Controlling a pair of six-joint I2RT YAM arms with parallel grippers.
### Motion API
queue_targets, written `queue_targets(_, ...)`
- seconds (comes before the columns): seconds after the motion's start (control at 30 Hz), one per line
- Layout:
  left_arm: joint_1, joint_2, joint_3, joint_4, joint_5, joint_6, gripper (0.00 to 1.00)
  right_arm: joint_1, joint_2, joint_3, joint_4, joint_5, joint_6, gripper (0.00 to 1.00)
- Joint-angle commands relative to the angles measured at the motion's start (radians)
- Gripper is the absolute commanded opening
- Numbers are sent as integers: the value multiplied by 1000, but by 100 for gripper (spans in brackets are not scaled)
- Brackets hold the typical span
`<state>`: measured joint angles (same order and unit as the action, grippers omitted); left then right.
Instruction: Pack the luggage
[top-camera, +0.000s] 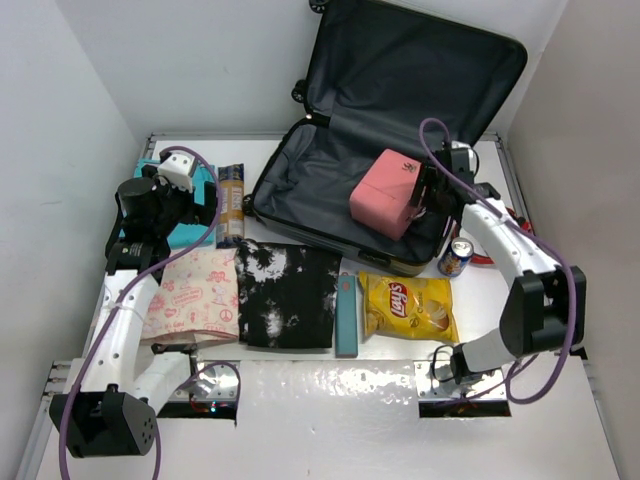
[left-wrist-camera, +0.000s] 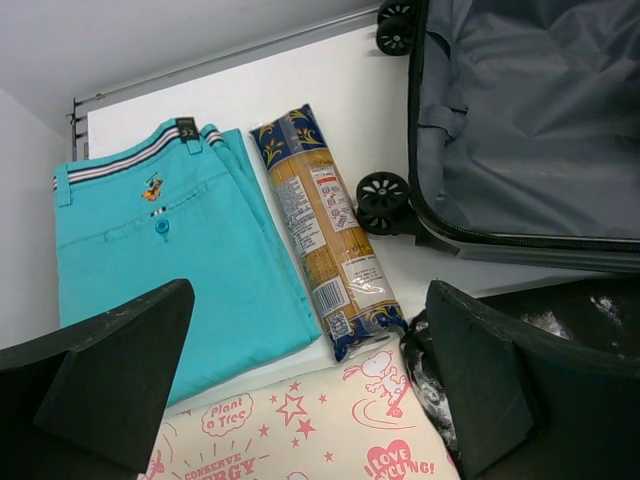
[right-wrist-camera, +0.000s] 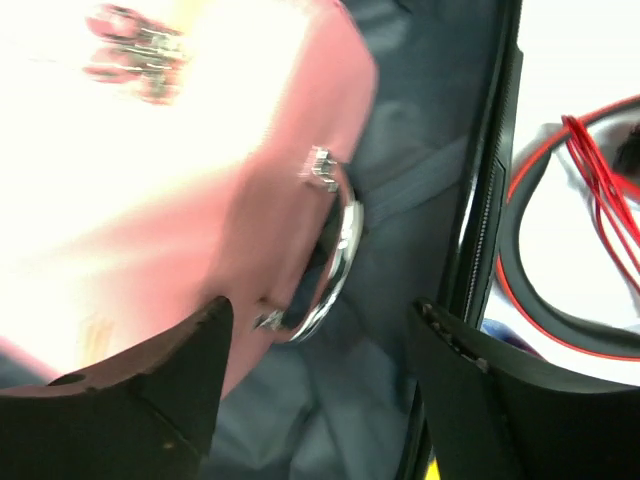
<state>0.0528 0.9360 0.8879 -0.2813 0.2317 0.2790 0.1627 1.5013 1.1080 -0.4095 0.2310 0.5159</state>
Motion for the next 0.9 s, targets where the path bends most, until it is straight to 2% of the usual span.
queue_targets(0.0, -7, -23, -3, 44, 17, -3, 100, 0, -55, 94, -86, -105, -65, 71)
queue_targets(0.13, -7, -22, -3, 42, 21, 0, 100, -2, -73, 96, -121, -99, 68, 81)
queue_targets(0.27, -7, -17, -1, 41, 31, -1, 100, 1, -32, 119, -124, -76, 255, 99)
queue_targets(0.47, -7, -31, 0, 27, 24, 5, 100, 1, 68, 222, -247, 59, 372, 99)
queue_targets(0.63, -8, -34, -9, 13, 20, -3, 100, 3, 97, 188, -172, 1, 378, 99)
queue_targets(0.87, -7, -37, -3, 14, 20, 2, 100, 6, 165, 185, -122, 13, 368, 99)
